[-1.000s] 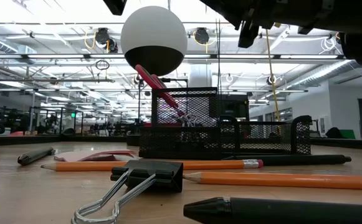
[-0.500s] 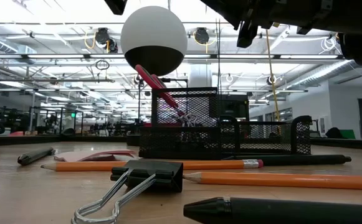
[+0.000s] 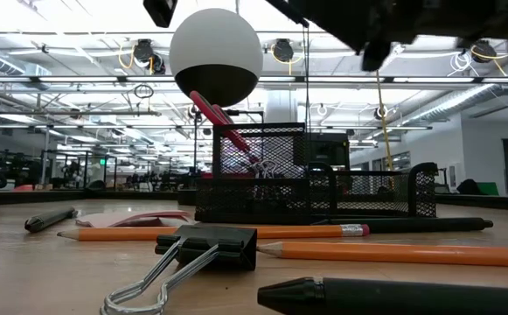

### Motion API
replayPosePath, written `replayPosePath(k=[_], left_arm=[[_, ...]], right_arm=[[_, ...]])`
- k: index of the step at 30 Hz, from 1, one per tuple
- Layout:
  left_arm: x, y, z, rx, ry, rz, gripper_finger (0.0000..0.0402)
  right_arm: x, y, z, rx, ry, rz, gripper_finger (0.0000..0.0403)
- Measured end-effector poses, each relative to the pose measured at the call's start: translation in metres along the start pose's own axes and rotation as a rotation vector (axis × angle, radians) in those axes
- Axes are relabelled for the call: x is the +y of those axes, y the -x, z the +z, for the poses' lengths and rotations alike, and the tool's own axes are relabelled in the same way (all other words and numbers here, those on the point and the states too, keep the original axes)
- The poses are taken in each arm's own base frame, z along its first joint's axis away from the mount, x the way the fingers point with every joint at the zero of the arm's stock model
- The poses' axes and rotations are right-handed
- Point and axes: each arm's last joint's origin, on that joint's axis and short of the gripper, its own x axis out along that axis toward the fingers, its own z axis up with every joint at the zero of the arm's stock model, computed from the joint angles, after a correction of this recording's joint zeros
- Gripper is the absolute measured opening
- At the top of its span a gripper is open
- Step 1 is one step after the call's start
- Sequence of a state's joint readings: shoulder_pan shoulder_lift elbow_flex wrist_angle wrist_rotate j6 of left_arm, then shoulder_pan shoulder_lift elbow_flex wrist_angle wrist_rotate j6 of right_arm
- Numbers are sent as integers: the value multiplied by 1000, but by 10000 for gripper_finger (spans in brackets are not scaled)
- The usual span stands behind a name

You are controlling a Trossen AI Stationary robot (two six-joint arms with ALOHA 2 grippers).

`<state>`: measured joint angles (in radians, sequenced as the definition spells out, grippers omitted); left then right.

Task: Pick and place office supplies into organizer
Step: Put the black pen into the desk organizer

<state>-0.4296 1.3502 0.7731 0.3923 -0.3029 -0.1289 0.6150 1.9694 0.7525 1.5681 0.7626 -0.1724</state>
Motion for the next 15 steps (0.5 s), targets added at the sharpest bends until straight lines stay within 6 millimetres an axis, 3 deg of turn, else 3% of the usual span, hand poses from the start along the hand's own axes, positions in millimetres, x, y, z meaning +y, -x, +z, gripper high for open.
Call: replayPosePath(k=[15], left_arm=[[14, 1, 0, 15, -59, 233, 45]], right_arm=[[12, 19, 18, 31, 155, -151, 157]])
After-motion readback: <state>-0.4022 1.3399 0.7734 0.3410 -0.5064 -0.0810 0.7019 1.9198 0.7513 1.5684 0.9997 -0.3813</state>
